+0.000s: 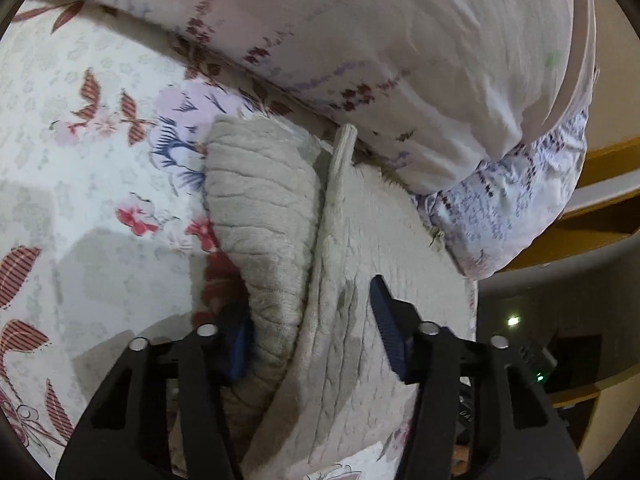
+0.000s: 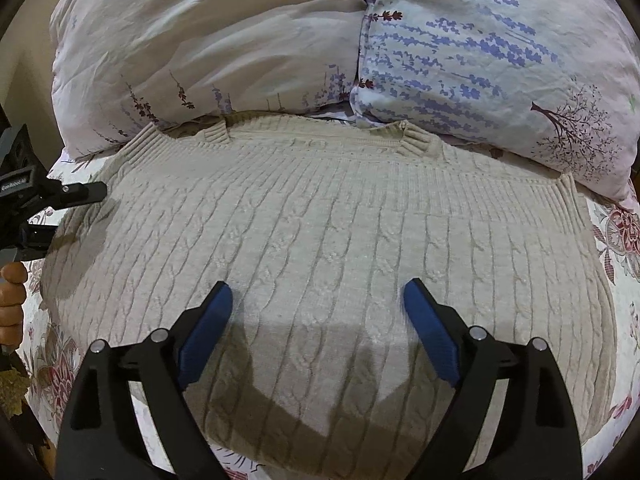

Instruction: Fold small clothes

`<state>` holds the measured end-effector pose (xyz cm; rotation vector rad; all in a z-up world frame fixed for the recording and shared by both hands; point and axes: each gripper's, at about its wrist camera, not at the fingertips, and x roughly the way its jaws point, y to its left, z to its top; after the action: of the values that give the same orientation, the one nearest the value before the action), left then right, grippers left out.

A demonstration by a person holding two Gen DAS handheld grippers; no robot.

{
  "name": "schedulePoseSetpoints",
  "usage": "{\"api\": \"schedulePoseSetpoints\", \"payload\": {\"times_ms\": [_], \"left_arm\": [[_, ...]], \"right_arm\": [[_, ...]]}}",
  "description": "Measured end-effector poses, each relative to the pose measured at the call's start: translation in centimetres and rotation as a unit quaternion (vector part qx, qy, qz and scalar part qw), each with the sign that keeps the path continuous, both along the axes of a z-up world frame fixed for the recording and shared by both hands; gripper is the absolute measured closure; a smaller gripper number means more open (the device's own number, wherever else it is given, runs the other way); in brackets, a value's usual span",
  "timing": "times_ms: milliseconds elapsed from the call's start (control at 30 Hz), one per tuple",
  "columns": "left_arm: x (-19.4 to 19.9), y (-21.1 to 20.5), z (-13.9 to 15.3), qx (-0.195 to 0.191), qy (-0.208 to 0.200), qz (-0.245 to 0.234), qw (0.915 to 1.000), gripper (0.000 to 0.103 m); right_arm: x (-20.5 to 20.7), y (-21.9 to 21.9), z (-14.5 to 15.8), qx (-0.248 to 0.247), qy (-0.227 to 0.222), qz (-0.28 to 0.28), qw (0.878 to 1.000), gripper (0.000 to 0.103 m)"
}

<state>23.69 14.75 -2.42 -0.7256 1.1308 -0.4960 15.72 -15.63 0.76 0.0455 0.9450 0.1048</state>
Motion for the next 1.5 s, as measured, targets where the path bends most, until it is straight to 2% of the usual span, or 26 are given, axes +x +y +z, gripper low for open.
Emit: {"api": "schedulePoseSetpoints", "payload": {"times_ms": [67, 167, 367, 567, 800, 933, 1133, 1400, 1467, 1500], "left_arm": [[0.1, -0.5, -0.1, 0.010, 0.009, -0.001, 0.9999, 0.073], [0.0, -0.9, 0.2, 0.026, 0.008, 0.002, 0.9996, 0.078], [-0.6, -1.6, 2.2, 0.022, -0.005, 0.011, 0.9997, 0.081], [-1.1, -3.7, 5.3, 0.008, -0.027, 0.012, 0.9995, 0.082], [-1.4, -8.4, 8.5, -0.016, -0.044, -0.006, 0.9989, 0.082], [-1.4, -12.7, 9.5, -0.027, -0.049, -0.028, 0.9980, 0.083], [-1.6, -18.9, 8.8, -0.019, -0.043, -0.072, 0.9963, 0.083], [-2.4, -24.2, 4.7, 0.027, -0.011, -0.100, 0.9945, 0.082], [-2.6, -24.9, 5.0, 0.035, -0.020, -0.104, 0.9938, 0.076], [-2.6, -25.1, 5.2, 0.025, -0.019, -0.110, 0.9935, 0.072]], "right_arm": [[0.0, 0.0, 0.0, -0.002, -0.001, 0.001, 1.000, 0.015], [0.0, 0.1, -0.1, -0.002, -0.002, 0.002, 1.000, 0.015], [-0.1, -0.2, 0.1, 0.005, -0.001, 0.006, 1.000, 0.015], [-1.3, -2.3, 1.3, 0.057, -0.006, -0.005, 0.998, 0.015], [-3.7, -6.4, 2.2, 0.091, -0.012, -0.047, 0.995, 0.015], [-5.2, -9.7, 2.3, 0.104, -0.015, -0.077, 0.992, 0.015], [-7.4, -14.3, 2.6, 0.117, -0.020, -0.120, 0.986, 0.015], [-9.4, -18.1, 1.9, 0.131, -0.023, -0.149, 0.980, 0.015], [-9.8, -18.7, 2.3, 0.136, -0.029, -0.148, 0.979, 0.015], [-10.0, -18.7, 2.6, 0.139, -0.035, -0.148, 0.979, 0.015]]}}
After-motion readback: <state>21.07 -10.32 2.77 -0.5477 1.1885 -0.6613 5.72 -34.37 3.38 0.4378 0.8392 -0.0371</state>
